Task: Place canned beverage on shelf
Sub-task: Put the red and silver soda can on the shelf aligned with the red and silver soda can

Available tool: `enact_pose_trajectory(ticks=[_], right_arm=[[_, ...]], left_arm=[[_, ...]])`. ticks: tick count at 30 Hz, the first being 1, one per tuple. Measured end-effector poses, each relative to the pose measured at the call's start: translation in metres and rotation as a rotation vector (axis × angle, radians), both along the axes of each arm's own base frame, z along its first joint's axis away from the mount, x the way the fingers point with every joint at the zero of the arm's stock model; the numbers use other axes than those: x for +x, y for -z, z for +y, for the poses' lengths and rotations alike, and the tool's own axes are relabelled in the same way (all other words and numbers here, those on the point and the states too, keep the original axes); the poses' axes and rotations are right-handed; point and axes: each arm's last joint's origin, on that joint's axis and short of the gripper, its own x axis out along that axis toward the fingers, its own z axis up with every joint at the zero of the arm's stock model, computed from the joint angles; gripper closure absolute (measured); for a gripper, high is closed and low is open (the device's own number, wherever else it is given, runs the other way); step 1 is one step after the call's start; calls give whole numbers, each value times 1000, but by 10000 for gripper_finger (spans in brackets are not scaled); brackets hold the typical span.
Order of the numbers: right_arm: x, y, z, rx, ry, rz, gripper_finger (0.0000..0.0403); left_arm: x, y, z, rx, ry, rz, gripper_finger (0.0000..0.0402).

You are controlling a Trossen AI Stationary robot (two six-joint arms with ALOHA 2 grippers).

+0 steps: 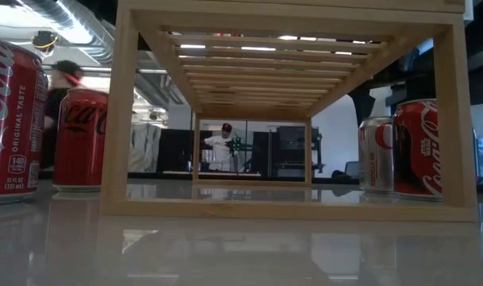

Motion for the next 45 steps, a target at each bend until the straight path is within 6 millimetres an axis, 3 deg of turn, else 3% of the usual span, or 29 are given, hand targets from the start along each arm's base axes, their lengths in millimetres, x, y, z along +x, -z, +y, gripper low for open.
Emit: enact_pose_trajectory(ticks=[31,45], right_arm=[[1,0,0,2,0,-16,30],[1,-1,0,10,31,-20,135]], left_arm=[[0,0,0,0,0,0,239],[0,0,0,0,-1,0,239]])
